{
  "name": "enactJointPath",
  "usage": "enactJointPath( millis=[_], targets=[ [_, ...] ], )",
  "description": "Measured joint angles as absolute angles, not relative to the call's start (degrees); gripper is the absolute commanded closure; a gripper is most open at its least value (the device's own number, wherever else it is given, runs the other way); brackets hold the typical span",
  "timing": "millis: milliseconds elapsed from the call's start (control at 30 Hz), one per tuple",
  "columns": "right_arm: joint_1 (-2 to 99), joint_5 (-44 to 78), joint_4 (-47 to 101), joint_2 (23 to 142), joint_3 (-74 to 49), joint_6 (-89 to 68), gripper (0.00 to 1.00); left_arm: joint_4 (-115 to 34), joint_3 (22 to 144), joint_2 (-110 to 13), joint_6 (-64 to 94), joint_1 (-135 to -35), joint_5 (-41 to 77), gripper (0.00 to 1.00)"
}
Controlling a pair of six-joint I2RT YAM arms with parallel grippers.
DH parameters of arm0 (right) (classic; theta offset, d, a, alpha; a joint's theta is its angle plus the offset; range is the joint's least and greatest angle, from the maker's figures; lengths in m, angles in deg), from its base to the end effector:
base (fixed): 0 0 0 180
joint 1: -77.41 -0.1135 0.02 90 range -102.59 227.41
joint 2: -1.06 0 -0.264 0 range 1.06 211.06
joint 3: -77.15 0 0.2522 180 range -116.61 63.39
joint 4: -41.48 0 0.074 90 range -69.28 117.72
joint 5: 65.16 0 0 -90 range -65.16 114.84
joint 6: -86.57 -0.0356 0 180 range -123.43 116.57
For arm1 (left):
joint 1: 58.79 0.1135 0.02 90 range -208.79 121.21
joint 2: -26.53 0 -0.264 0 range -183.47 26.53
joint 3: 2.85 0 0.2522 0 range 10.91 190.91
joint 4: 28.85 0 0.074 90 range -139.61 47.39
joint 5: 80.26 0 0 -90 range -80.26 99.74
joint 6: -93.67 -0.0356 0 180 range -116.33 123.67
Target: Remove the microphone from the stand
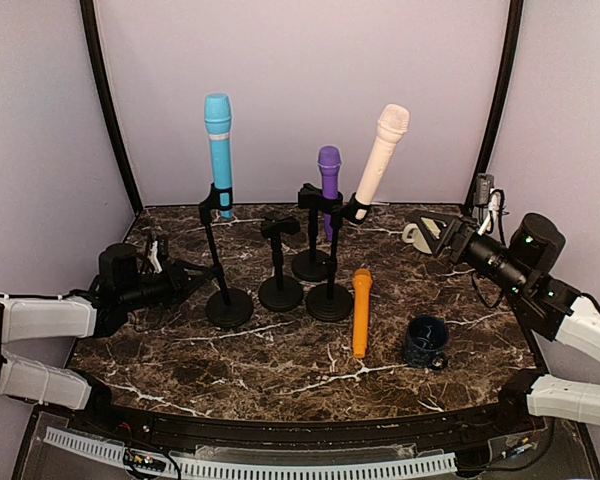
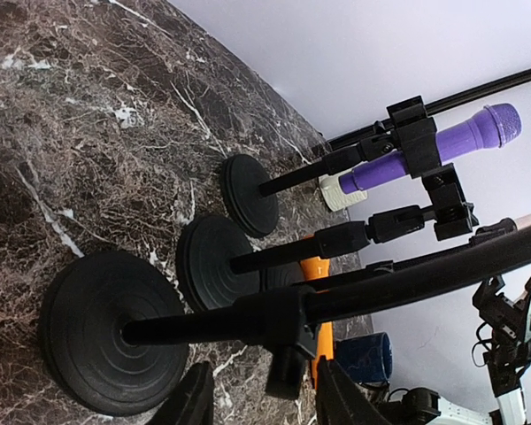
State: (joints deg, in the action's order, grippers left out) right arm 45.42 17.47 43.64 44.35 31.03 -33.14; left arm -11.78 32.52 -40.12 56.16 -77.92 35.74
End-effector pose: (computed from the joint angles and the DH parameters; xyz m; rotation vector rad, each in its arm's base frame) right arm 0.1576 0.1038 0.3165 -0.1404 1.5546 0.9573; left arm 0.2156 -0.0913 0.1989 -0.2254 1.9807 -1.2609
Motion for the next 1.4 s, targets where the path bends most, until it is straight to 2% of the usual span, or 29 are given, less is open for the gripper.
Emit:
enactJointPath(
  millis=[567,1033,1100,1167,1200,1333,1400],
  targets=[
    [45.42,18.38,43.16,44.7,31.03,-33.1,0.05,0.48,30.96,-45.7,64.44,-77.92,37.58,0.99],
    [45.42,18.73,41.89,44.87,31.03,-33.1,0.05,11.69,25.89,-47.69,75.02,-77.92,38.21,1.0],
    [45.42,18.78,41.68,44.87,31.03,-33.1,0.05,12.17,25.57,-47.66,75.52,-77.92,38.21,0.95],
    [45.42,18.91,41.59,44.87,31.03,-33.1,0.05,12.15,25.54,-47.62,75.54,-77.92,38.21,0.81],
    [45.42,18.95,41.54,44.87,31.03,-33.1,0.05,11.87,25.65,-47.53,75.19,-77.92,38.23,0.71],
    [45.42,18.97,41.37,44.85,31.03,-33.08,0.05,3.21,28.63,-46.03,70.52,-77.92,37.95,0.45],
    [45.42,18.97,41.3,44.7,31.03,-33.08,0.05,-2.89,30.83,-44.6,66.82,-77.92,37.21,0.37]
  ],
)
